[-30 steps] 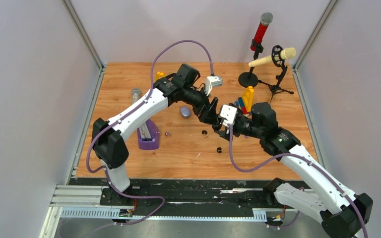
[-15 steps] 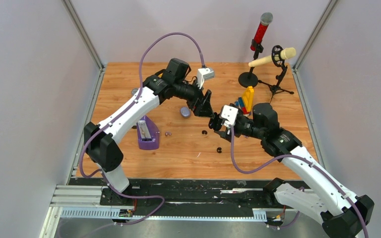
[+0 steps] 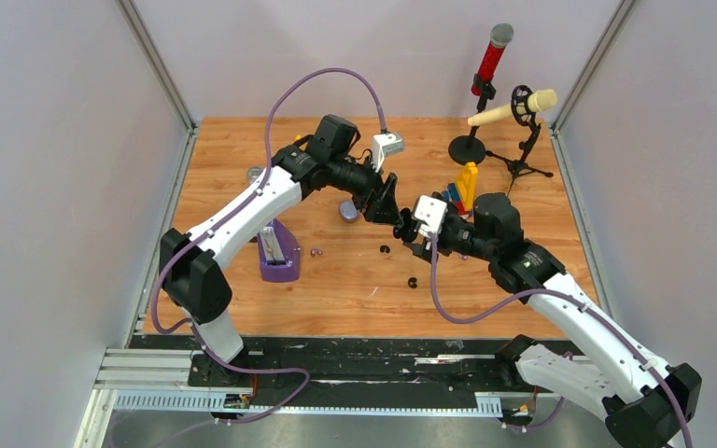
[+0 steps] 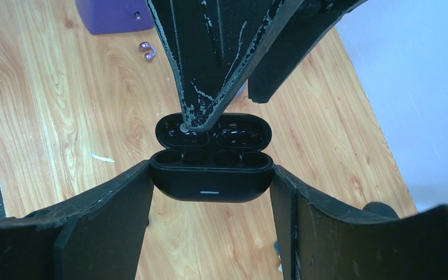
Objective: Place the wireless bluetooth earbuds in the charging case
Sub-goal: Open the charging case.
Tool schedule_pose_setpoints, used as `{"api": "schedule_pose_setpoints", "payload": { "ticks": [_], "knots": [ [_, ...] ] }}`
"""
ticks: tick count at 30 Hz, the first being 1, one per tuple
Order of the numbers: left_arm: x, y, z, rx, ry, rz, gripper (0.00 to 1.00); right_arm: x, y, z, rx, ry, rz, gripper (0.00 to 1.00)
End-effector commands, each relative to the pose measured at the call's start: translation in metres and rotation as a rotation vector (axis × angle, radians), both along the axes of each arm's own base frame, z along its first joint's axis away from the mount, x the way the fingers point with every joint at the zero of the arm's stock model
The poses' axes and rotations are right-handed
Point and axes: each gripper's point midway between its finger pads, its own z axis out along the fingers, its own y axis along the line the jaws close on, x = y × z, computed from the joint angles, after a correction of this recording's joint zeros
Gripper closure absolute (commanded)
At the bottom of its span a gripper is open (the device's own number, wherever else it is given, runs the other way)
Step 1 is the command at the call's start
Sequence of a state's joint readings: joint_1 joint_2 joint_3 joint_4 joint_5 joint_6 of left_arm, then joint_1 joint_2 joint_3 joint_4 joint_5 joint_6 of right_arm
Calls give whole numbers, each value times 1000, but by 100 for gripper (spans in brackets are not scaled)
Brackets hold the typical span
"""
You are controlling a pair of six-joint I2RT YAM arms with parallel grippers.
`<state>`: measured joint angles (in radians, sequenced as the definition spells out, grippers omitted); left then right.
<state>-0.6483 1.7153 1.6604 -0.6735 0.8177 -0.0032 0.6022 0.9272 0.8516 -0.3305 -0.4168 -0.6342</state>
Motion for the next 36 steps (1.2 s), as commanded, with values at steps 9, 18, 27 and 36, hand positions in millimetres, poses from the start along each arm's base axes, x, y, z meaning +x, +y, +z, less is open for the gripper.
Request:
{"api": "schedule_pose_setpoints", "payload": {
  "ticks": [9, 18, 27, 36],
  "knots": [
    [5, -7, 12, -32, 2, 17, 24, 4, 6, 2, 10, -36, 13, 46],
    [7, -10, -2, -14, 33, 9, 32, 6, 5, 2, 7, -48, 6, 46],
    [6, -15, -6, -5, 43, -1, 42, 6, 4, 0, 6, -50, 5, 46],
    [1, -16, -5, -13, 51, -21, 45, 9, 5, 0, 5, -58, -9, 46]
  ]
}}
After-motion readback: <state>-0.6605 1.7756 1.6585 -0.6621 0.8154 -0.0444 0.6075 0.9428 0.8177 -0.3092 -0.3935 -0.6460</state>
